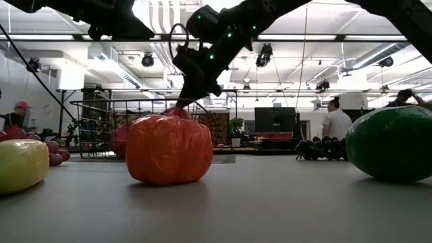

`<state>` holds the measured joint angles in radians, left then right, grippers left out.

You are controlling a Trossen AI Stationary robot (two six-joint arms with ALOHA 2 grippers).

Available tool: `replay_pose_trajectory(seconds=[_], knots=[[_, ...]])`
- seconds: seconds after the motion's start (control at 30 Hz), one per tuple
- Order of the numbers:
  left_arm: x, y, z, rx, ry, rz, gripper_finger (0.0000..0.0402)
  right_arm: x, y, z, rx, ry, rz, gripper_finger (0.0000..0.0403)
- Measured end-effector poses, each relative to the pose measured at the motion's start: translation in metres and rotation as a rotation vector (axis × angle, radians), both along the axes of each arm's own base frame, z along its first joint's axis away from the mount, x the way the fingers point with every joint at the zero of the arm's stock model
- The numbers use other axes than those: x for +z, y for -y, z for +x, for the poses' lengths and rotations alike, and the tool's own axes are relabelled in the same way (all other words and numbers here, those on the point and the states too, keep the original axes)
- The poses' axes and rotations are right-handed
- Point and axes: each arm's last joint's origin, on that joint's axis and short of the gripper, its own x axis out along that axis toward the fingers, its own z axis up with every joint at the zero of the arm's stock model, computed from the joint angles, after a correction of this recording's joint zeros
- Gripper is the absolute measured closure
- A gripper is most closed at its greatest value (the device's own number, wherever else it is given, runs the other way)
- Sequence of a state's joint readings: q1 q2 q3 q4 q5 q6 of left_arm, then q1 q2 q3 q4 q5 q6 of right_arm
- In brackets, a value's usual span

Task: Build produce basket
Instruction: Put the red apple into the wire basket, then put the yellow banana into the wire basket

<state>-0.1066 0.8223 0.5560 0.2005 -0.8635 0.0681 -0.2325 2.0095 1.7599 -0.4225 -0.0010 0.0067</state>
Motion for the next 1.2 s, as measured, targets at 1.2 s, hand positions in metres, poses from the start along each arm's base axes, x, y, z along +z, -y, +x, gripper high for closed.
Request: replay_pose_trajectory(seconds=[1.2], knots=[[-0.001, 0.0, 0.0, 0.0, -0.017, 0.002, 0.0315, 0.066, -0.045, -0.063, 0.21, -0.02, -0.106, 0.0391]])
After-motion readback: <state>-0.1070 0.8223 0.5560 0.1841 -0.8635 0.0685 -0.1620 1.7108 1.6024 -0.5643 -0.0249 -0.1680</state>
